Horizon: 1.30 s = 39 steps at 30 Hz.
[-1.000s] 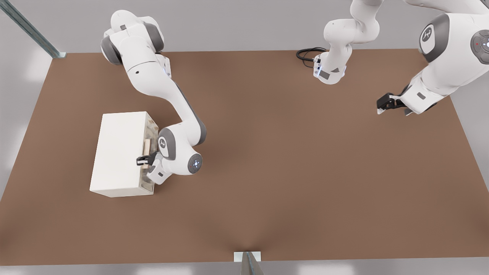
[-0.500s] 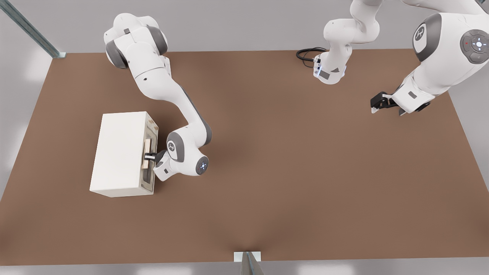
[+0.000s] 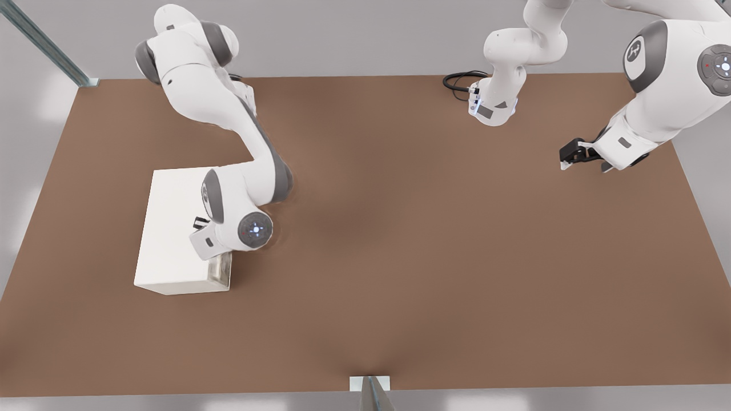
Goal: Keep left arm still and open the oven door with right arm
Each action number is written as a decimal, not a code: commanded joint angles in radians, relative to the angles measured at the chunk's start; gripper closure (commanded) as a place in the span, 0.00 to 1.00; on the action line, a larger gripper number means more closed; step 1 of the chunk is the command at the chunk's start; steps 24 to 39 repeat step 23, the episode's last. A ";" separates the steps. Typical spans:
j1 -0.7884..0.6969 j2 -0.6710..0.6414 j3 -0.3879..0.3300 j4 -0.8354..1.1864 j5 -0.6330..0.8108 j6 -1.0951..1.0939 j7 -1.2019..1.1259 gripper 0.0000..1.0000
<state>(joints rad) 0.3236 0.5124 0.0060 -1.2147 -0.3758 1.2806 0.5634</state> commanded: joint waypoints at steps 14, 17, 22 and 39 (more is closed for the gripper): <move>-0.167 -0.311 -0.116 -0.074 0.443 0.106 -0.527 0.00; -0.167 -0.311 -0.116 -0.074 0.443 0.106 -0.527 0.00; -0.167 -0.310 -0.116 -0.077 0.443 0.106 -0.525 0.00; -0.167 -0.310 -0.116 -0.078 0.443 0.106 -0.525 0.00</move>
